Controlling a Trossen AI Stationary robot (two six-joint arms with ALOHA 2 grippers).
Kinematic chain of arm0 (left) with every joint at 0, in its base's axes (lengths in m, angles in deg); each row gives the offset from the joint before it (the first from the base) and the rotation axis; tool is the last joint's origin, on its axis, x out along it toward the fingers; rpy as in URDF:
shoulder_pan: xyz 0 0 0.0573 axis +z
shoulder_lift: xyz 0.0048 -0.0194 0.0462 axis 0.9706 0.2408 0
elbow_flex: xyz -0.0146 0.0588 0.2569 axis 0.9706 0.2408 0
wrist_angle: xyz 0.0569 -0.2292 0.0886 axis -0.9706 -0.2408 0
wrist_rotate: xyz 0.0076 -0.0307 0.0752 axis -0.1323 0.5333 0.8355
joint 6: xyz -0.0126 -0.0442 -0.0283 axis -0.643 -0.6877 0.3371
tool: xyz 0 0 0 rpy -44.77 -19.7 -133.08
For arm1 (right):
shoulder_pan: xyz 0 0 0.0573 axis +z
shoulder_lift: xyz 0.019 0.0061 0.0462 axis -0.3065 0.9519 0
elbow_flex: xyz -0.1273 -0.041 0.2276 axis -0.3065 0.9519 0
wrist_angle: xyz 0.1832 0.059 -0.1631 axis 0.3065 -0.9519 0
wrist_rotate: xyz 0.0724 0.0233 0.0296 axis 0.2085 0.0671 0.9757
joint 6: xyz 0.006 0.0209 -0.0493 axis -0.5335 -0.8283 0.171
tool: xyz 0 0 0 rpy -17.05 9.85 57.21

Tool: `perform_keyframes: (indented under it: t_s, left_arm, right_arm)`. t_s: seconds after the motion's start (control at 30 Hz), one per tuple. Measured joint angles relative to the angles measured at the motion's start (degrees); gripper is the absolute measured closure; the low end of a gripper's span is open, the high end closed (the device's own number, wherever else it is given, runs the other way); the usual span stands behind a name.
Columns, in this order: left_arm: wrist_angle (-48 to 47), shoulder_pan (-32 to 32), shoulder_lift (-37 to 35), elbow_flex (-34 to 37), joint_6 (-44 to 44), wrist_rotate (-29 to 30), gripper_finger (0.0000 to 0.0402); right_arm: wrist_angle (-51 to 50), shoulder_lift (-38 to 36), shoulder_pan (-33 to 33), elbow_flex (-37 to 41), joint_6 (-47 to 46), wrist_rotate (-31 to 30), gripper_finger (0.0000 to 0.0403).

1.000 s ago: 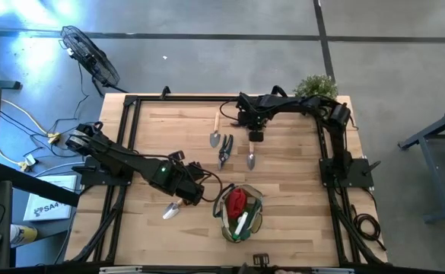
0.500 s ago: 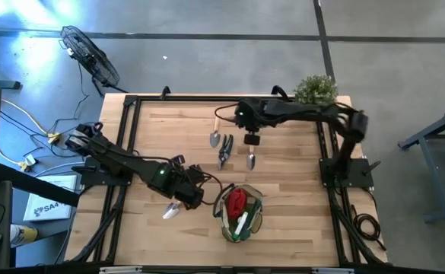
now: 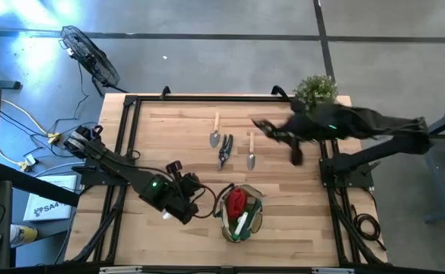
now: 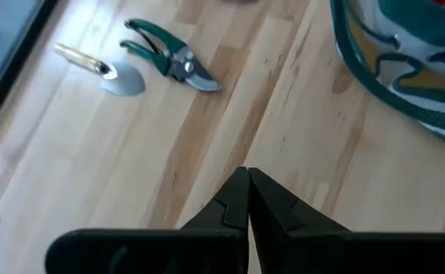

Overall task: Pick & Place Garden tools in Gardening bag
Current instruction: Put the top shear scissors into the gardening bag

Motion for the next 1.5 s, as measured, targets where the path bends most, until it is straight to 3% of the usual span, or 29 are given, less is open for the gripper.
perform_keyframes:
  t_s: [0.1, 0.23, 0.43, 0.53, 0.83, 0.97, 1.07, 1.17, 1.3, 1.5]
  left_arm:
    - [0.0, -0.4, 0.0, 0.0, -0.2, 3.2, 0.0402]
    - [-0.2, -0.2, 0.0, 0.0, 0.9, 5.0, 0.0402]
    - [0.2, -0.2, 0.0, 0.0, 2.2, 9.1, 0.0402]
    - [2.3, -0.2, 0.0, 0.0, 2.2, 10.3, 0.0402]
    - [11.8, -0.3, 0.0, 0.0, 2.3, 5.8, 0.0402]
    - [16.0, -0.2, 0.0, 0.0, 2.4, 2.8, 0.0402]
    - [20.2, -0.7, 0.0, 0.0, 2.4, -0.9, 0.0402]
    - [24.8, -2.4, 0.0, 0.0, 2.4, -3.7, 0.0402]
    - [30.1, -6.1, 0.0, 0.0, 2.4, -3.6, 0.0402]
    - [34.7, -11.8, 0.1, 0.0, 1.6, -0.8, 0.0402]
  right_arm:
    - [2.5, -5.5, 7.2, 3.9, -4.1, -0.6, 0.0373]
    - [10.1, -11.2, 17.0, 12.7, -9.1, -6.2, 0.0373]
    - [27.6, -13.6, 28.2, 26.3, -9.5, -10.7, 0.0373]
    - [34.5, -13.4, 31.7, 28.6, -7.7, -10.6, 0.0373]
    - [34.6, -12.4, 38.6, 28.7, -8.5, -11.3, 0.0373]
    - [35.1, -9.0, 43.9, 28.7, -9.1, -11.2, 0.0373]
    - [41.2, -4.3, 49.9, 28.7, -1.5, -11.6, 0.0373]
    - [45.6, 1.0, 55.0, 28.6, 4.1, -19.3, 0.0373]
    - [45.6, 6.7, 58.5, 26.9, 4.8, -30.3, 0.0373]
    - [38.4, 14.6, 59.8, 21.4, 3.6, -38.8, 0.0373]
